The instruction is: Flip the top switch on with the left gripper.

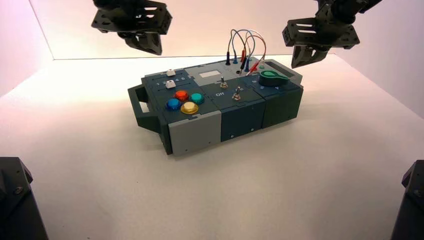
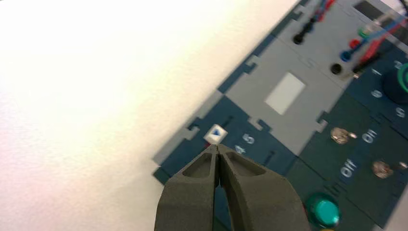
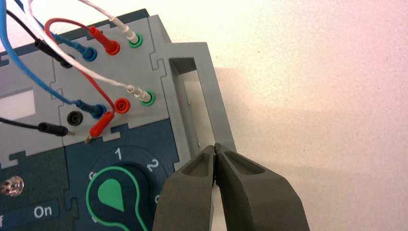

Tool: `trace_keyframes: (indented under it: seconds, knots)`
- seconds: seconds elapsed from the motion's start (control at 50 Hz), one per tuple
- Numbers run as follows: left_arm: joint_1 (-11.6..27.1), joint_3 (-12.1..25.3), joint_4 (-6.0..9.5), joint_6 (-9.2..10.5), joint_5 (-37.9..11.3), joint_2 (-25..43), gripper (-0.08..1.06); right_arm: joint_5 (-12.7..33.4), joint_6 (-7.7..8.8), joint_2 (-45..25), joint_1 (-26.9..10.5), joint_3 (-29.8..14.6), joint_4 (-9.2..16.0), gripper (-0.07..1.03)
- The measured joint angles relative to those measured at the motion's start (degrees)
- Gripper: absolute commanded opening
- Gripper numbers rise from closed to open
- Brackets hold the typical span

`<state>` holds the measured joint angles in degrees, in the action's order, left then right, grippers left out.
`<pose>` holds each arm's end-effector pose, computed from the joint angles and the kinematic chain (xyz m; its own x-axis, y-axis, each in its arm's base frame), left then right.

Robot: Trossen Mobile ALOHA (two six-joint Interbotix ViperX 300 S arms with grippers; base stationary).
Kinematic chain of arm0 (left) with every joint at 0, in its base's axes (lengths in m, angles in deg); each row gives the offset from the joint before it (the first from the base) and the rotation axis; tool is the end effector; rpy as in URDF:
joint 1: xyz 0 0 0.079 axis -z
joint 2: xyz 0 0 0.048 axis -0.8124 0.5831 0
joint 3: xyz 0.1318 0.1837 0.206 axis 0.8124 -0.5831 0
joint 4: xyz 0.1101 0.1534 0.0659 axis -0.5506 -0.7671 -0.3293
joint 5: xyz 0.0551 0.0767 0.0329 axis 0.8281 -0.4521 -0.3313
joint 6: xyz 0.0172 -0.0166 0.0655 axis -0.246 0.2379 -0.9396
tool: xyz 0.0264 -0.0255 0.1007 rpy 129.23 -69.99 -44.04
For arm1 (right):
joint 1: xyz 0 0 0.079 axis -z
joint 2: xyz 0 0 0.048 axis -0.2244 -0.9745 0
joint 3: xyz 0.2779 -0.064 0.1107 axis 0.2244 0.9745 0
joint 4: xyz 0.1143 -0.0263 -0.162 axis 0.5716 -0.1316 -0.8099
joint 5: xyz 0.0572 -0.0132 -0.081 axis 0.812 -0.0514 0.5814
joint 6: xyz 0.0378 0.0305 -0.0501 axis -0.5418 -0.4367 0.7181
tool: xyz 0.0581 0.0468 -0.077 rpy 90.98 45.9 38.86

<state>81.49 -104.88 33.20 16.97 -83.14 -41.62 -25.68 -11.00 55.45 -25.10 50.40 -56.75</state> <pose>0.3144 -0.1677 0.0830 0.5307 -0.3079 -0.7896 0.4132 0.9074 -0.0761 0.3554 0.0871 0.0515 0.5321 0.1747 -0.8285 -0.1833 0.9790 0.0886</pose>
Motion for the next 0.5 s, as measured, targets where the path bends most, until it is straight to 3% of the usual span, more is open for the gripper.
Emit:
trace_keyframes:
  seconds: [0.5]
  knots:
    - [3.96,3.08,0.00,0.00,-6.42,0.09,-0.03,0.35,0.00,-1.49,0.00,-1.49,0.00,-0.02]
